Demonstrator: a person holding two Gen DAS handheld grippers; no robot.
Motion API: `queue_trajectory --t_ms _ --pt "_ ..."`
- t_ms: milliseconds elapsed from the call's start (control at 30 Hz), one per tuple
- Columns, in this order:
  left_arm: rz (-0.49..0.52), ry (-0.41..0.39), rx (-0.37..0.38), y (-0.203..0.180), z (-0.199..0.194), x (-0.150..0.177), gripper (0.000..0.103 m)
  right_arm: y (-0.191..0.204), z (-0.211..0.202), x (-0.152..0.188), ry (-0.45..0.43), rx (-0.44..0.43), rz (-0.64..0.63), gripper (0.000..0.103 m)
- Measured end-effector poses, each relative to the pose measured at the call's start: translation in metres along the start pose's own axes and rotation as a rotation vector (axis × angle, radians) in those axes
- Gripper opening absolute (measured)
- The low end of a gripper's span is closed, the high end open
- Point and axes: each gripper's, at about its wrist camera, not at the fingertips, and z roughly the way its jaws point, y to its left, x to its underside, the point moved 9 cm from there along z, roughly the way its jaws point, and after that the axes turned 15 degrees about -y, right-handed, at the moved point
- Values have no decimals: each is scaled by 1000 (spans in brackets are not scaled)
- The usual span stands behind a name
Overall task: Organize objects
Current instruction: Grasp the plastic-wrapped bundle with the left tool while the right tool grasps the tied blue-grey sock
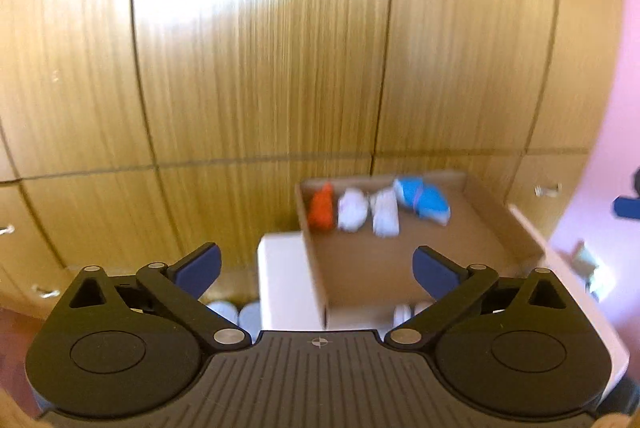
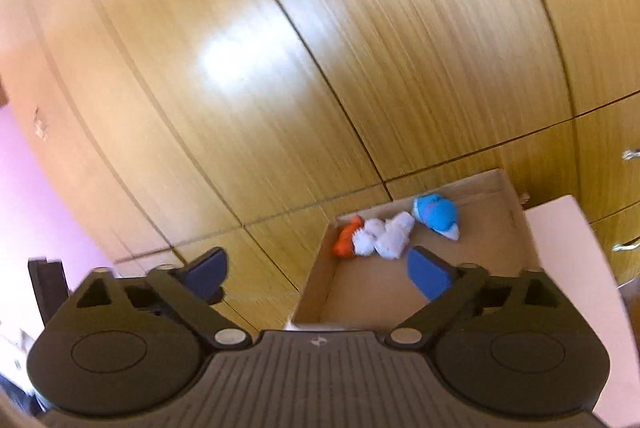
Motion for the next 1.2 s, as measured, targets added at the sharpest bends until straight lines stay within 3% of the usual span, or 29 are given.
queue_trajectory --t_ms 233,433,700,933,1033,1200 --pt "61 64 13 -43 -55 90 102 -48 -41 97 84 181 -280 97" --pt "109 120 72 -90 -57 146 102 -68 -36 133 126 225 -400 94" --pt "129 156 47 -96 -33 159 96 -63 -29 143 133 191 -449 89" --pt "106 188 74 -97 -26 169 73 -64 -27 150 156 171 -452 82" --pt "21 200 97 -102 -26 169 71 -65 -28 151 159 167 -454 82" --pt "14 201 90 -115 -33 166 72 -65 -28 151 170 155 -465 82"
